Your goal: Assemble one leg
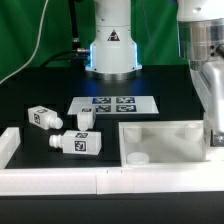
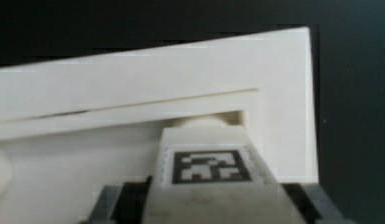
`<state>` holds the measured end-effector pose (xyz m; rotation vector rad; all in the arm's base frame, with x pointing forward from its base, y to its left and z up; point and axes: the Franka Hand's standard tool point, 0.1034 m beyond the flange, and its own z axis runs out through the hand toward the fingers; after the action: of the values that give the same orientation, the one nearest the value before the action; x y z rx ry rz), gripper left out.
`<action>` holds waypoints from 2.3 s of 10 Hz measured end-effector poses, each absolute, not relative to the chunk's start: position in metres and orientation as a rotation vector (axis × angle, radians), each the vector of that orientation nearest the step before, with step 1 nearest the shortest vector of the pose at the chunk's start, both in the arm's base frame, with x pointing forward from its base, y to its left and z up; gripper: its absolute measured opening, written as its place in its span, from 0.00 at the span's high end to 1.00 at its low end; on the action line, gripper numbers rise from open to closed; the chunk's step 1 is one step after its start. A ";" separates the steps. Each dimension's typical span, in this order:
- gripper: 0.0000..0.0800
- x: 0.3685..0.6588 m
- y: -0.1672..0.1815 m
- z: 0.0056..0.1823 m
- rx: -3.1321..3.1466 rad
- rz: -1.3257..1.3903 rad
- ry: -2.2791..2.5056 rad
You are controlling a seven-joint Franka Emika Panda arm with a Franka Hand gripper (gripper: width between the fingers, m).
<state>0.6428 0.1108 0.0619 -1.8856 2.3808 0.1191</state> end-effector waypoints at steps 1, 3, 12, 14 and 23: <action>0.65 0.643 0.111 0.062 -1.826 0.120 2.427; 0.65 0.643 0.111 0.062 -1.756 0.121 2.481; 0.19 0.641 0.117 0.067 -2.667 0.027 1.443; 0.19 0.642 0.107 0.062 -2.874 -0.001 0.972; 0.65 0.642 0.112 0.061 -2.560 0.047 1.641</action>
Offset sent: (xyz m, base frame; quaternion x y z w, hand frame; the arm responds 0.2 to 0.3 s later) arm 0.0000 0.0000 0.0000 0.0000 0.0000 -0.0650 0.9979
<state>0.6421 0.1125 0.0605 -2.5600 1.6414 0.0467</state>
